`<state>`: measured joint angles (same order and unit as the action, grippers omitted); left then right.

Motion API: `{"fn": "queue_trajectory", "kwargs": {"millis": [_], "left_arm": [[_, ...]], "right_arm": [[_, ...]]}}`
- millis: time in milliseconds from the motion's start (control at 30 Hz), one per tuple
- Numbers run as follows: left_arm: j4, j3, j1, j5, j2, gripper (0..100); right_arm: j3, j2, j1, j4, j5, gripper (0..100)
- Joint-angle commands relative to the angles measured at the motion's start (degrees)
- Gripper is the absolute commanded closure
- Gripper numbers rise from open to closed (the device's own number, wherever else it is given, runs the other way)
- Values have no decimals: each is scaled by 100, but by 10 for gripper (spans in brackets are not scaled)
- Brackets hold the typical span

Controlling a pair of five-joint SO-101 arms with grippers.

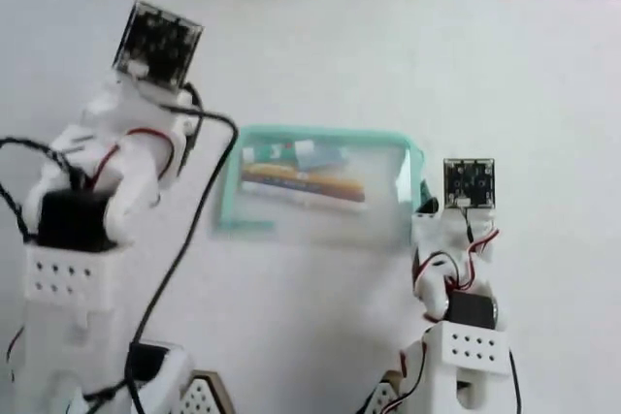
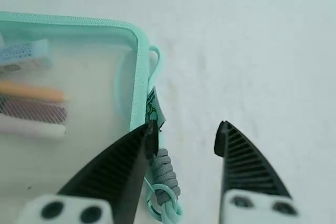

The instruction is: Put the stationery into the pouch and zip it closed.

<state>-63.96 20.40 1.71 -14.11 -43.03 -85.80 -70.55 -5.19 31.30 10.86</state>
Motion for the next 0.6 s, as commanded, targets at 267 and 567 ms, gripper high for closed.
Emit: {"fn": "queue_trajectory", "kwargs": {"millis": [267, 567], "left_arm": [[1468, 1618, 4, 18, -1701, 914], [1855, 2048, 4, 18, -2316, 914]], "right_arm": [[35, -48, -75, -110, 0, 819], [35, -48, -75, -110, 0, 819]]}}
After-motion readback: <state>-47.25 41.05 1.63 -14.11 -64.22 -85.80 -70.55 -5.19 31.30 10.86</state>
